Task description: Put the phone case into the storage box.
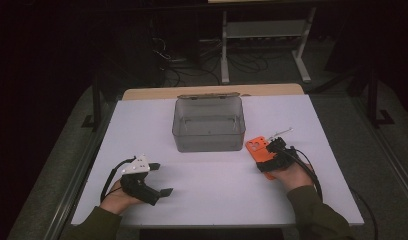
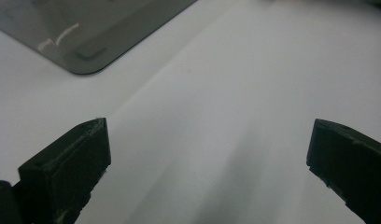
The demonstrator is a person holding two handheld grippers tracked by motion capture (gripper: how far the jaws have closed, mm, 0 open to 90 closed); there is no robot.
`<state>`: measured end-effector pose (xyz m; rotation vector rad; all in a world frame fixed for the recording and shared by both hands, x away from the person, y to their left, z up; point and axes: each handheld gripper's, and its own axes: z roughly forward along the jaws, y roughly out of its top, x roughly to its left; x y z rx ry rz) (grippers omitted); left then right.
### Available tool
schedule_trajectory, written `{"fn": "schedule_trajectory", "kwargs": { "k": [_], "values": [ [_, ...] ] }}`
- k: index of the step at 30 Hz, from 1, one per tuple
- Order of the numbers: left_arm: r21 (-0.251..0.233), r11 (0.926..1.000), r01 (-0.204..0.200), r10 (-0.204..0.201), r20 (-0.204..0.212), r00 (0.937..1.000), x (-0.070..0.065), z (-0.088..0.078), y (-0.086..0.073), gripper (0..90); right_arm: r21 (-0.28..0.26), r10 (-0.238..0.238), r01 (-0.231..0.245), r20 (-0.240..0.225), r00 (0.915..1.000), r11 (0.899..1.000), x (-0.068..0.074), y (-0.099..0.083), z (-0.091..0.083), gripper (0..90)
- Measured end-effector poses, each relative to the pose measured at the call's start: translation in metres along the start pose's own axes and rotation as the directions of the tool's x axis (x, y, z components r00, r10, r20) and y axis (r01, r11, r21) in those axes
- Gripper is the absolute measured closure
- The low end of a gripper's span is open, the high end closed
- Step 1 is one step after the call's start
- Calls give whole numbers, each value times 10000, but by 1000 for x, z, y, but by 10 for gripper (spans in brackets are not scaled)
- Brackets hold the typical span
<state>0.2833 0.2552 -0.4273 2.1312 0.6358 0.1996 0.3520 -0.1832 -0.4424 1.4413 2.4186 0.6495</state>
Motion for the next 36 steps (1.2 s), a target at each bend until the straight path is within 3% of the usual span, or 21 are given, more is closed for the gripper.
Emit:
{"fn": "schedule_trajectory", "kwargs": {
  "k": [18, 36],
  "values": [
    [0, 10000, -8, 8, 2, 10000, 1, 0, 0, 0, 8, 61, -61, -331, 9994, 10000, -8, -1, -5, 152],
    [5, 10000, -7, 7, -7, 10000, 1, 0, 0, 0, -420, -17, -15, -753, 9972, 9991, -22, -1, -26, 153]
  ]
}}
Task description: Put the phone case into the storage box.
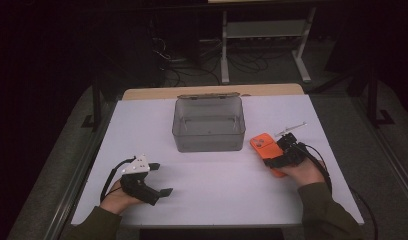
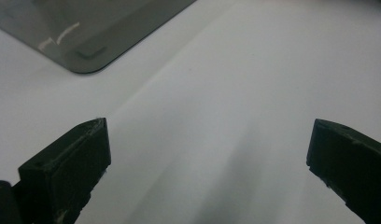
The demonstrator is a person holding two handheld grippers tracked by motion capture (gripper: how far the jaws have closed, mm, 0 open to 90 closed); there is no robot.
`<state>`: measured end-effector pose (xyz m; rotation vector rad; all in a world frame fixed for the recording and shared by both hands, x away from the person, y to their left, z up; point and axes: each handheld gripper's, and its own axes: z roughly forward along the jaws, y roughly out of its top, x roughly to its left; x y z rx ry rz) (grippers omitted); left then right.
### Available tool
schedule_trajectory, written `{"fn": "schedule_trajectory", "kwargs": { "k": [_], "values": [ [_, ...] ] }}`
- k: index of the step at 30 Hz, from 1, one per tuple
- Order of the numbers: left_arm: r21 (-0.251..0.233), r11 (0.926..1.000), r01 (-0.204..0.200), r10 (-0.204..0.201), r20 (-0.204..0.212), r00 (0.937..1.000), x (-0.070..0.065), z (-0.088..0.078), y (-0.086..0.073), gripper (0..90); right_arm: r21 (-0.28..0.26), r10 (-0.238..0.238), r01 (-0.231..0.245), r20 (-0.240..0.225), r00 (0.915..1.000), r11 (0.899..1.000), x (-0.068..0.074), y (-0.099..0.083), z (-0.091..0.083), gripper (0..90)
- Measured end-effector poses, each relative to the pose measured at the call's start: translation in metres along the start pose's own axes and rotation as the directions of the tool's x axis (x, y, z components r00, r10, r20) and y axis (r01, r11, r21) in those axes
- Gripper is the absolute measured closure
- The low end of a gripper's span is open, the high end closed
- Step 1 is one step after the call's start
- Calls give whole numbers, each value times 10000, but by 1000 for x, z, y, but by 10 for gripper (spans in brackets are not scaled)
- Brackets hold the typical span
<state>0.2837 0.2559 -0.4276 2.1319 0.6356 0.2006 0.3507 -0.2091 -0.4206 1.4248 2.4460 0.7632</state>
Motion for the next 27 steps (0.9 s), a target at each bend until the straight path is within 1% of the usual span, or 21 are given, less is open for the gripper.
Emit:
{"fn": "schedule_trajectory", "kwargs": {
  "k": [8, 9, 11, 15, 20, 27],
  "values": [
    [36, 10000, -10, 10, 13, 10000, -1, 1, 0, 0, -272, -139, 134, -158, 9998, 9995, -9, -2, -11, 153],
    [43, 10000, -10, 9, 11, 10000, 0, 1, 0, 0, -274, -93, 88, -183, 9998, 9996, -9, -2, -13, 153],
    [36, 10000, -8, 8, 10, 10000, 0, 1, 0, 0, -387, -213, 203, -257, 9994, 9990, -11, -3, -15, 153],
    [44, 10000, -20, 20, 5, 10000, -1, 1, 0, 0, -424, -408, 395, -304, 9987, 9983, -13, -5, -17, 153],
    [31, 10000, -13, 13, -3, 10000, -1, 1, 0, 0, -501, -648, 624, -475, 9968, 9968, -13, -7, -20, 153],
    [62, 10000, -23, 23, -16, 10000, -1, 1, 0, 0, -576, -1209, 1173, -630, 9907, 9914, -13, -10, -22, 153]
  ]
}}
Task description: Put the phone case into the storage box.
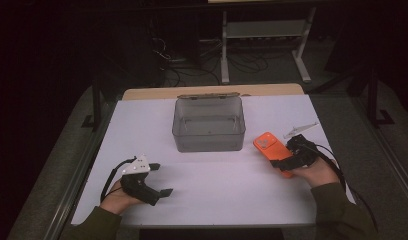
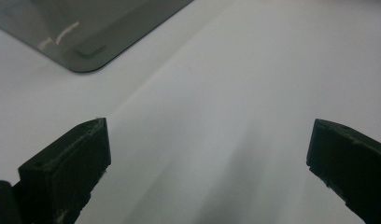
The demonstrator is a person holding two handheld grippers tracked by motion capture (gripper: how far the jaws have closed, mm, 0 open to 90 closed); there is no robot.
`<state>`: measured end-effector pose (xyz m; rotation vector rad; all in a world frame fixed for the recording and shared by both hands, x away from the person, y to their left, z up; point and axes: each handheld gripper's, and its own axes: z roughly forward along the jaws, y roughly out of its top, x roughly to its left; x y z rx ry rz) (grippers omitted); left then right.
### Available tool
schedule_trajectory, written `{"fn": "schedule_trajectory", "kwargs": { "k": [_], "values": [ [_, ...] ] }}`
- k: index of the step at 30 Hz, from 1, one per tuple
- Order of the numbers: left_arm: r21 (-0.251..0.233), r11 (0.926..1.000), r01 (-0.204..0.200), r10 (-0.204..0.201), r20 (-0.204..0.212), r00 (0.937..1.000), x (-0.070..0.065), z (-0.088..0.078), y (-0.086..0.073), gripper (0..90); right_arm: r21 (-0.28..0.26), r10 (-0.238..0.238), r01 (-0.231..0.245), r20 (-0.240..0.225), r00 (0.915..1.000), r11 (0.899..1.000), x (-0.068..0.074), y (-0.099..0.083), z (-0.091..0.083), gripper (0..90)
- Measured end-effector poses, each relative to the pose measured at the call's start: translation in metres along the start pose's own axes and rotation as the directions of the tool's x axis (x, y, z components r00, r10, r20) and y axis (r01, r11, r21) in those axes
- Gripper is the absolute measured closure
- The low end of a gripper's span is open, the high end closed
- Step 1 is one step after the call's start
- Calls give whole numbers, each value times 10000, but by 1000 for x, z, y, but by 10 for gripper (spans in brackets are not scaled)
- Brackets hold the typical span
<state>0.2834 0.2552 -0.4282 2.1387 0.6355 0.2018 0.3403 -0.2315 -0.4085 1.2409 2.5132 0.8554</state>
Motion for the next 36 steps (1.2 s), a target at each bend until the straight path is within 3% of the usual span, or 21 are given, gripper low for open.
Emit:
{"fn": "schedule_trajectory", "kwargs": {
  "k": [15, 36],
  "values": [
    [71, 10000, -27, 27, -14, 10000, 0, 1, 0, 0, -117, -424, 419, -457, 9981, 9991, 1, -11, -5, 153],
    [76, 10000, -46, 46, -2, 10000, 0, 1, 0, 0, -332, -1178, 1152, -920, 9888, 9928, 18, -4, -6, 153]
  ]
}}
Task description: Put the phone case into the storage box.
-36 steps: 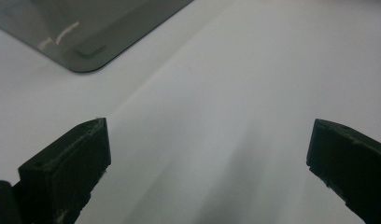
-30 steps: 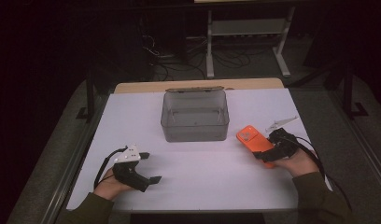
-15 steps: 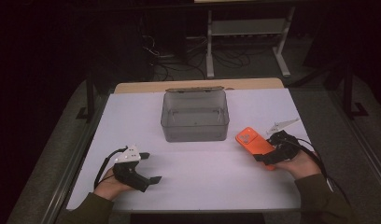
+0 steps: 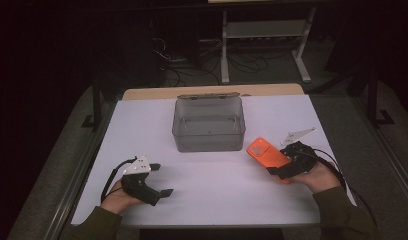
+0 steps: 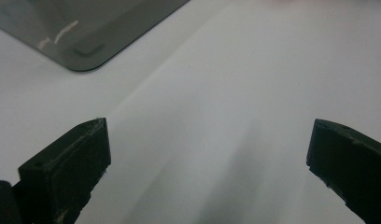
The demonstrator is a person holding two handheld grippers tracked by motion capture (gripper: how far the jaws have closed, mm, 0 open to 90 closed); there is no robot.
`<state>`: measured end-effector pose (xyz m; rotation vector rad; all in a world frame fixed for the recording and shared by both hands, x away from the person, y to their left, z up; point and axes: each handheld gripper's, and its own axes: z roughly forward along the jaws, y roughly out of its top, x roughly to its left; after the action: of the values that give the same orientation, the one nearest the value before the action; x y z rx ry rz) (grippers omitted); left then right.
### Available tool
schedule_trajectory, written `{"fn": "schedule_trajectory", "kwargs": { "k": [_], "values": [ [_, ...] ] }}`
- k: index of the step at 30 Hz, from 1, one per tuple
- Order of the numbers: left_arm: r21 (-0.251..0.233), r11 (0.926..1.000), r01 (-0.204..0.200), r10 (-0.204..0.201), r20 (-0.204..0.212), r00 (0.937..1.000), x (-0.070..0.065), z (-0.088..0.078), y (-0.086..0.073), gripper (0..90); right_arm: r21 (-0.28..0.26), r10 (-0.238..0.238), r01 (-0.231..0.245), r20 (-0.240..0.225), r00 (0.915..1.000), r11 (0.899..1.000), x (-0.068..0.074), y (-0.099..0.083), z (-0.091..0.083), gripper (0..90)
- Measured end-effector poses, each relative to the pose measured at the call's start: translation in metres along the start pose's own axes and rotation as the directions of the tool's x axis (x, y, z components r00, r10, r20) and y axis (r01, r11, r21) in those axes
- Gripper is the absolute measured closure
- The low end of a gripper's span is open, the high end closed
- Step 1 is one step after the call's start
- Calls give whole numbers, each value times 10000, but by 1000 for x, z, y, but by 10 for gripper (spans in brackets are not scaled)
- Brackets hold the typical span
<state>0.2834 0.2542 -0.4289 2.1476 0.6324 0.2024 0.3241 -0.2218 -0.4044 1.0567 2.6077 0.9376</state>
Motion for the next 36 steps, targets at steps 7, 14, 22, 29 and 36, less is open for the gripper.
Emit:
{"fn": "schedule_trajectory", "kwargs": {
  "k": [7, 14, 22, 29, 36],
  "values": [
    [-2, 10000, 9, -9, 0, 10000, 0, 0, 0, 0, -10, -257, 257, -59, 9997, 9997, 5, 4, 2, 153],
    [-5, 10000, 8, -8, -11, 10000, 0, 0, 0, 0, 14, -449, 449, -117, 9989, 9990, 10, 9, 5, 152],
    [-4, 10000, 1, -1, -13, 10000, 0, 0, 0, 0, 17, -694, 694, -163, 9975, 9976, 15, 14, 7, 152],
    [-6, 10000, 6, -6, -8, 10000, 0, 0, 0, 0, 11, -851, 852, -224, 9961, 9964, 19, 17, 9, 152],
    [-6, 10000, 7, -7, -2, 10000, 0, 0, 0, 0, -19, -999, 999, -307, 9945, 9950, 24, 20, 10, 153]
  ]
}}
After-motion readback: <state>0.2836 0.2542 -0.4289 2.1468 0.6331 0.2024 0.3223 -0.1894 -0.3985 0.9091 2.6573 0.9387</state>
